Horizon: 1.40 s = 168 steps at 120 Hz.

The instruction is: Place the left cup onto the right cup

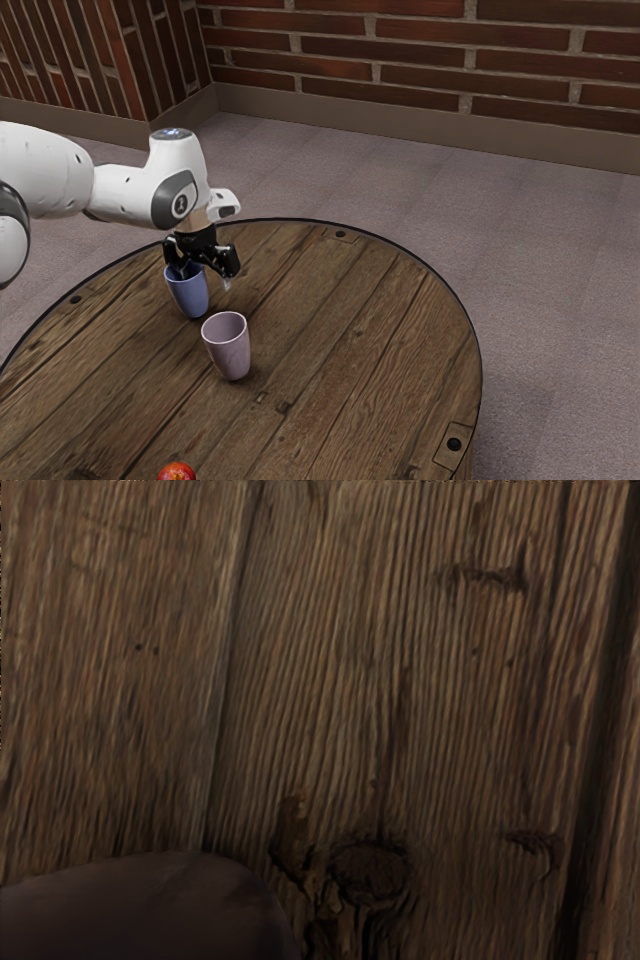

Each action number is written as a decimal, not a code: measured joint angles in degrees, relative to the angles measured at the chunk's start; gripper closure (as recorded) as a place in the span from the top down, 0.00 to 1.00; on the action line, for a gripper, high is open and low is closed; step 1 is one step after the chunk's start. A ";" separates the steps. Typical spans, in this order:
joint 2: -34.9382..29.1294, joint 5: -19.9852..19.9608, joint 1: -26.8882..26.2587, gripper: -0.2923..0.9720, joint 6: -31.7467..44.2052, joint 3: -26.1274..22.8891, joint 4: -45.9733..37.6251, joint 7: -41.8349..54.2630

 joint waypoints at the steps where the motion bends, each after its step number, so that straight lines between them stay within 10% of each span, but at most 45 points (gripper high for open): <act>1: -0.01 0.00 0.00 0.73 0.06 0.02 0.00 0.00; 23: -0.75 2.40 -0.06 0.37 0.42 0.80 0.11 0.09; 48: -0.88 5.33 -0.01 0.21 0.46 0.84 0.09 0.21; 99: -15.38 10.01 -4.17 0.16 -9.53 -0.29 -0.21 -0.67; 168: -33.62 4.34 -6.17 0.15 -21.77 -8.86 -15.01 -12.77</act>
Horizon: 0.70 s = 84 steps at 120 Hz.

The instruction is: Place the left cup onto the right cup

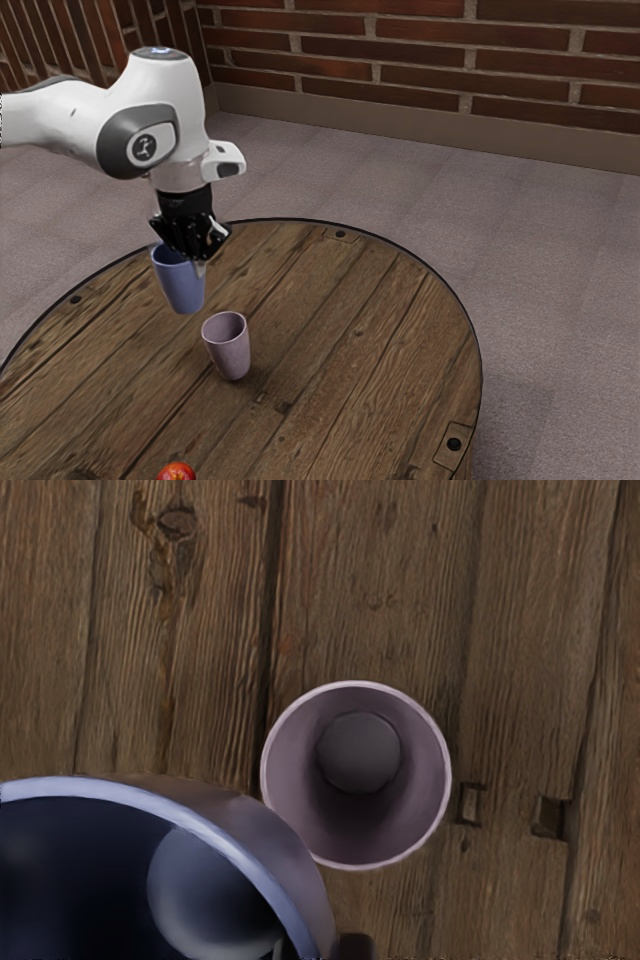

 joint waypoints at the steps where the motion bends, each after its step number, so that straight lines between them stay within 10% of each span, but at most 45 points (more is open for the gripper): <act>1: 0.01 -0.16 -0.03 0.15 -0.01 -0.08 -0.04 -0.21; 84: 8.40 -1.82 1.62 0.15 6.08 -2.84 1.51 -10.45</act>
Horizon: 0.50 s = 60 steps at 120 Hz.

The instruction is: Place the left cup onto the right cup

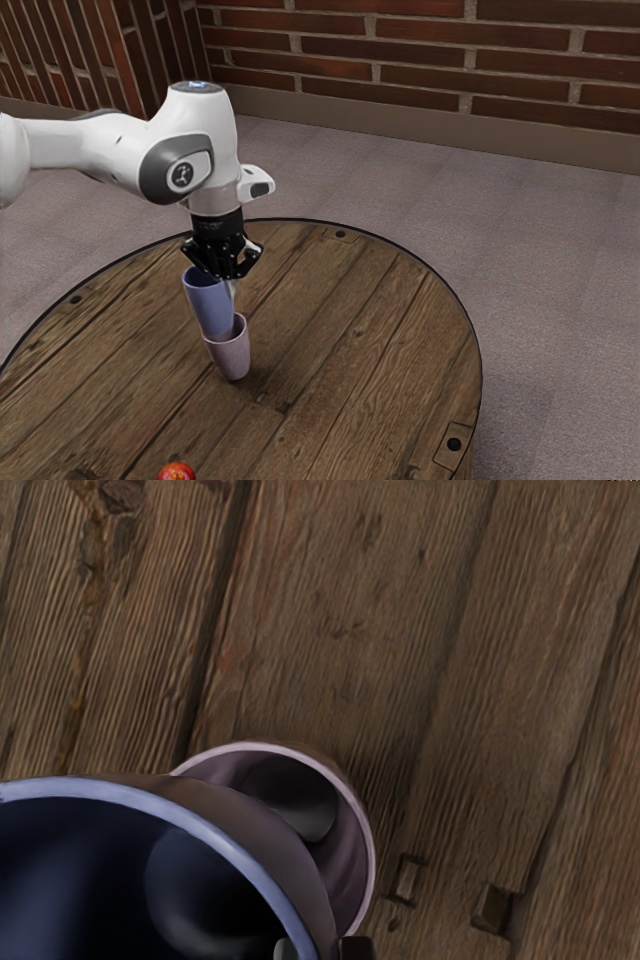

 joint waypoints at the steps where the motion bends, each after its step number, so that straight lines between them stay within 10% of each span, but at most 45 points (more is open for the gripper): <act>1: 0.10 -0.02 0.03 0.15 0.10 0.00 0.07 -0.06; 45: 3.01 -0.74 -1.33 0.15 4.25 -0.06 0.13 -2.09; 60: 2.80 -1.14 -0.77 0.37 4.48 -0.03 -0.38 -2.38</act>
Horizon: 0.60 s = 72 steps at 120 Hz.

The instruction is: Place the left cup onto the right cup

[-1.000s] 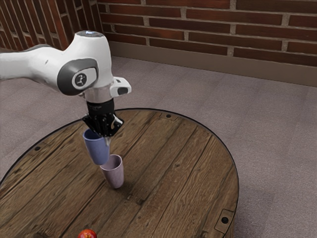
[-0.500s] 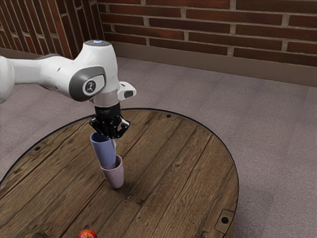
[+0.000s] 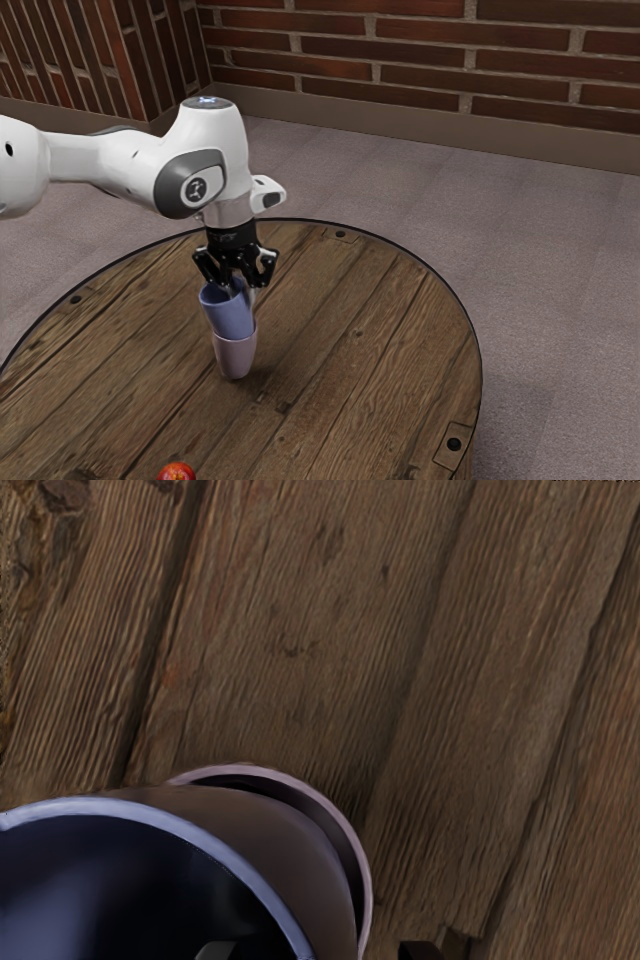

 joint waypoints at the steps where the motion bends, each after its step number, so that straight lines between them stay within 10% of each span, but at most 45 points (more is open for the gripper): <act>1: -0.02 -0.01 0.06 0.38 0.01 0.00 -0.03 -0.01; 29: -1.32 0.42 0.47 0.64 -0.18 0.00 -0.10 -0.35; 72: -2.55 2.76 -1.58 0.74 -7.34 0.60 11.99 3.00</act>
